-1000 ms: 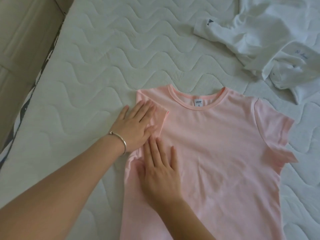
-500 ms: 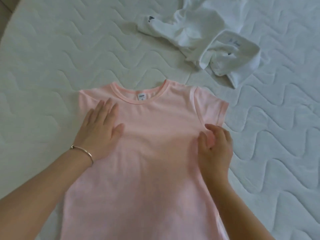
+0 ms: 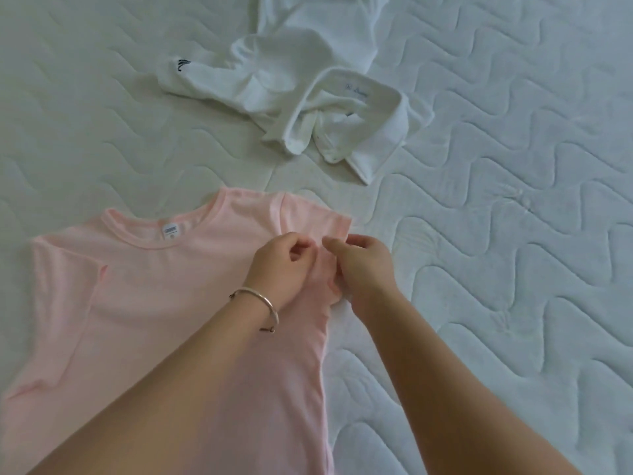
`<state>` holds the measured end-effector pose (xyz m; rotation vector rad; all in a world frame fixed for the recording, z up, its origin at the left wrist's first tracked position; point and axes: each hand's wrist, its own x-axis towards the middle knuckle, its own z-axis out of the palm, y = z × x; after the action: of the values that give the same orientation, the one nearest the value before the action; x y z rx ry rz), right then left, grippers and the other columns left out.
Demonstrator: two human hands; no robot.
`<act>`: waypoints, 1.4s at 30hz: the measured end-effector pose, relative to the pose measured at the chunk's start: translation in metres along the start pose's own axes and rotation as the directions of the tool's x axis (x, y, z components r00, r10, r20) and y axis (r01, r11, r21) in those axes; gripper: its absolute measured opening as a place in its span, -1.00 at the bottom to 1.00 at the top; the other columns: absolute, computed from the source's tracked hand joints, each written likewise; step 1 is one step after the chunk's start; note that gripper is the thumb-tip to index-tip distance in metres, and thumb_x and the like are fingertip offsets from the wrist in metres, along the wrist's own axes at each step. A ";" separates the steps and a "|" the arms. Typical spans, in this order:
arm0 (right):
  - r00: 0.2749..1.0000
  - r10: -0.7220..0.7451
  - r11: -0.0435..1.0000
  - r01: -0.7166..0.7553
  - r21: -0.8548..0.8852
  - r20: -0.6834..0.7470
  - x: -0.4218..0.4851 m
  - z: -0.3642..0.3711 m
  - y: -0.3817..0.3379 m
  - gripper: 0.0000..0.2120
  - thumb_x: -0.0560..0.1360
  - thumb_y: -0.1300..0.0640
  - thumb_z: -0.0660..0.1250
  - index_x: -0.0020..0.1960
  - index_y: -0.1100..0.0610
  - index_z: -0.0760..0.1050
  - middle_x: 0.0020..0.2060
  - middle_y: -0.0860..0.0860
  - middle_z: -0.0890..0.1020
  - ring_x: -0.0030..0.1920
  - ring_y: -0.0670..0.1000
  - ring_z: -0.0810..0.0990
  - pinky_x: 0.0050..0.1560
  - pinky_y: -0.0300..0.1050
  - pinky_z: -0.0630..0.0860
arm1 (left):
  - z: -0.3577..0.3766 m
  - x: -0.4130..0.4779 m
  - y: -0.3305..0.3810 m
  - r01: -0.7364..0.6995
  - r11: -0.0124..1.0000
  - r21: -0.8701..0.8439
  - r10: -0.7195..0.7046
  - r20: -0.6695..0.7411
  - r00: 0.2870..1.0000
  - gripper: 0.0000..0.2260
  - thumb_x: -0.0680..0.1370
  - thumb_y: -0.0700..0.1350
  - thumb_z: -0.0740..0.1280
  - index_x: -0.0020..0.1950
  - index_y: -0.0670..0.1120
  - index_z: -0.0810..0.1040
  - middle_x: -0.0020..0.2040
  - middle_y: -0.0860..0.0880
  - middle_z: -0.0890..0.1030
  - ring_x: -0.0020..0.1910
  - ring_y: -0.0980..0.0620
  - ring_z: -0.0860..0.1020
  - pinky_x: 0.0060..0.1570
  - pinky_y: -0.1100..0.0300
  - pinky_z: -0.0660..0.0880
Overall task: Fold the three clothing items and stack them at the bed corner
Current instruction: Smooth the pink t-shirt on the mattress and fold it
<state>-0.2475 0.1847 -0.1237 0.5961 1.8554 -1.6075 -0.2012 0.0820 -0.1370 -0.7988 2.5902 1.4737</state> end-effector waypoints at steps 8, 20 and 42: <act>0.804 -0.496 0.593 0.589 -0.549 0.327 -0.029 0.027 -0.006 -0.76 0.57 0.09 0.17 0.19 0.01 0.49 -0.06 -0.02 0.58 -0.06 0.00 0.54 -0.04 -0.05 0.49 | -0.040 0.011 0.016 0.457 0.644 -0.613 -0.342 0.303 0.889 -0.60 0.47 0.25 0.22 -0.41 -0.02 0.48 -0.53 0.04 0.48 -0.57 0.14 0.45 -0.53 0.34 0.39; 0.509 -0.665 0.067 0.770 -0.634 0.547 -0.040 0.032 0.069 -0.67 0.46 0.08 0.11 0.08 0.10 0.58 0.01 -0.02 0.64 0.06 0.08 0.57 0.10 -0.10 0.31 | -0.054 0.014 -0.032 0.231 0.872 -0.431 -0.318 -0.140 0.938 -0.93 0.46 -0.17 0.35 -0.17 0.00 0.56 -0.20 -0.04 0.56 -0.19 -0.02 0.49 -0.14 0.10 0.43; 0.622 -0.610 -0.196 0.482 -0.854 0.491 -0.064 -0.004 0.131 -0.41 0.52 -0.17 -0.01 0.46 0.09 0.18 0.43 0.02 0.31 0.44 0.03 0.19 0.39 0.12 -0.13 | -0.043 -0.048 -0.068 -0.380 0.596 0.707 0.276 0.264 0.924 -0.45 0.55 0.18 -0.07 0.51 0.04 -0.06 0.53 -0.01 -0.10 0.50 -0.06 -0.11 0.43 -0.01 -0.11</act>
<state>-0.1128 0.2136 -0.1721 -0.9934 2.8943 -0.1653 -0.1200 0.0386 -0.1529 -0.1009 2.9306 0.3051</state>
